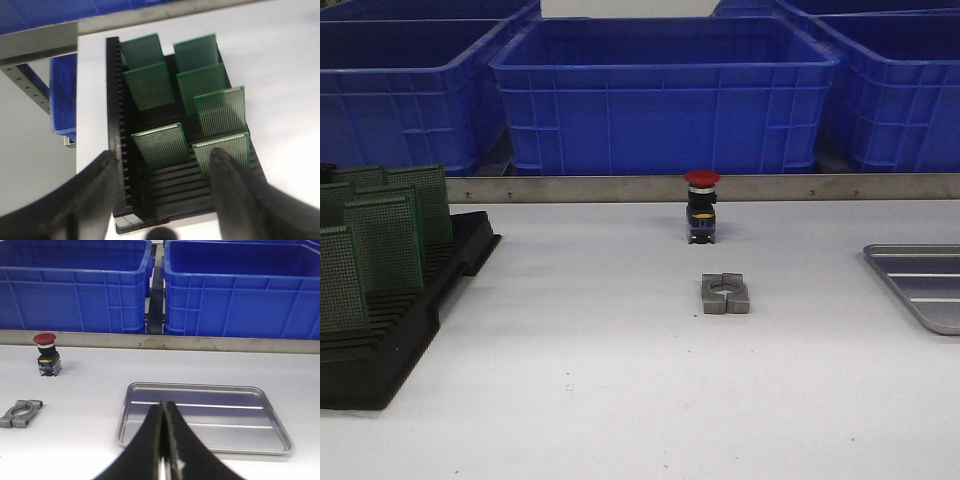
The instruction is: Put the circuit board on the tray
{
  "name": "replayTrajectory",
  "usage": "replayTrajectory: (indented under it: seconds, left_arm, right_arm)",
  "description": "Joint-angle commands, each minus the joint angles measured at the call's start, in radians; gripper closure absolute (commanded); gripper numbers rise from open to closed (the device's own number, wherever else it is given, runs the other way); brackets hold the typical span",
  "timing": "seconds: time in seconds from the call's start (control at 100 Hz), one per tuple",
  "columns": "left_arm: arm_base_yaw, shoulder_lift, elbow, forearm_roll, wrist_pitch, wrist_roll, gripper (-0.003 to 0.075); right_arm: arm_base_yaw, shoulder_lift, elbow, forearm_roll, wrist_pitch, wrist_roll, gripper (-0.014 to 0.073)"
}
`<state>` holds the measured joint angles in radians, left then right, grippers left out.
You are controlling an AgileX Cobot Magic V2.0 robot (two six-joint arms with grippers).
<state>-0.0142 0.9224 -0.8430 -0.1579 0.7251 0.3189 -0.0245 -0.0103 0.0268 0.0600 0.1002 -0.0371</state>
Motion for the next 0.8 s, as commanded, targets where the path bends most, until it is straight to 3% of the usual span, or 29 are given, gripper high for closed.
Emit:
replayTrajectory:
  seconds: [0.0,0.11,0.2,0.47,0.79]
  left_arm:
    - [0.004,0.087,-0.087,-0.101,0.022,0.227,0.0264]
    - [0.004,0.202,-0.176,-0.241,0.198,0.574,0.0283]
    - [0.004,0.293,-0.237,-0.302,0.299,0.765,0.0304]
    - [0.004,0.469,-0.304,-0.291,0.289,1.054,0.0406]
    - [0.002,0.573,-0.304,-0.303,0.251,1.200,0.0407]
  right_arm:
    - [0.000,-0.022,0.000,0.000,-0.070,-0.007,0.0654]
    - [0.000,-0.022,0.000,0.000,-0.069,-0.007,0.0654]
    - [0.000,-0.022,0.000,0.000,-0.069,-0.007,0.0654]
    - [0.000,-0.022,0.000,0.000,-0.067,-0.007,0.0654]
    - [0.000,-0.022,0.000,0.000,-0.066,-0.007,0.0654]
